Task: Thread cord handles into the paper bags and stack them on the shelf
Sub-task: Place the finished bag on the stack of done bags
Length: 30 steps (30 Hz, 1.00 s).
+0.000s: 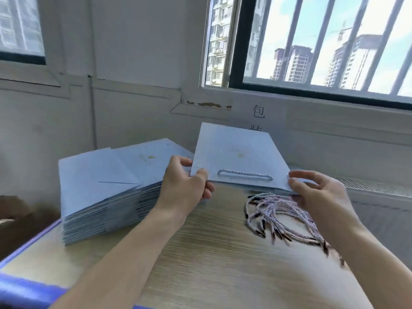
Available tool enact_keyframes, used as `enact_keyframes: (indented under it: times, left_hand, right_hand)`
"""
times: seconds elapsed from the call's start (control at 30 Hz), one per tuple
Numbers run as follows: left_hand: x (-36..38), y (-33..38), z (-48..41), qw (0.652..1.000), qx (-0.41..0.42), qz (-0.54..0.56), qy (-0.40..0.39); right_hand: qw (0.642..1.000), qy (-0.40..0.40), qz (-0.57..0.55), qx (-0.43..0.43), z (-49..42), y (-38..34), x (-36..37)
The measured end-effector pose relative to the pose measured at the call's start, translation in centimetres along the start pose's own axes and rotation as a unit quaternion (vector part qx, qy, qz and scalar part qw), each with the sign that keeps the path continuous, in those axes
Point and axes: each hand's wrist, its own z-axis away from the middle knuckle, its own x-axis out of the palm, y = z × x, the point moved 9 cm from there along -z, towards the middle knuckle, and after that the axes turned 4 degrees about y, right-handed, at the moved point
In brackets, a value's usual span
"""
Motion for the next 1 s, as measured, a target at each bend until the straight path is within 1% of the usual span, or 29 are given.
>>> enact_keyframes:
  times: [0.13,0.27,0.4,0.53,0.6,0.7,0.77,0.83,1.0]
  left_hand:
    - [2.3,-0.1,-0.3,0.999,0.015,-0.042,-0.021]
    - [6.7,1.9,-1.9,0.993,0.046,-0.092,-0.051]
    - [12.3,3.0,-4.1,0.975,0.063,-0.202,-0.066]
    - [16.3,2.0,-5.8,0.956,0.064,-0.280,-0.068]
    - [17.6,0.5,-6.5,0.945,0.068,-0.311,-0.070]
    - [18.3,-2.7,-7.1,0.932,0.070,-0.350,-0.066]
    - [18.1,-4.9,-7.3,0.915,0.079,-0.391,-0.062]
    - [17.8,-6.7,-7.8,0.901,0.082,-0.422,-0.062]
    - [17.1,-7.2,-8.8,0.914,0.097,-0.391,-0.039]
  right_hand:
    - [0.997,0.051,0.055,-0.035,-1.4,-0.9,-2.3]
    - [0.993,0.072,0.094,-0.022,-4.7,-1.5,-5.5]
    - [0.975,0.113,0.191,-0.020,-8.7,-3.0,-8.9]
    - [0.957,0.145,0.249,0.000,-12.3,-2.2,-11.1]
    - [0.948,0.142,0.285,0.022,-13.7,-0.6,-11.4]
    - [0.927,0.110,0.356,0.042,-14.2,2.3,-10.6]
    - [0.916,0.088,0.390,0.047,-14.0,4.5,-9.9]
    - [0.912,0.077,0.402,0.041,-13.7,5.9,-9.1]
    - [0.896,0.070,0.438,-0.012,-13.2,6.9,-7.4]
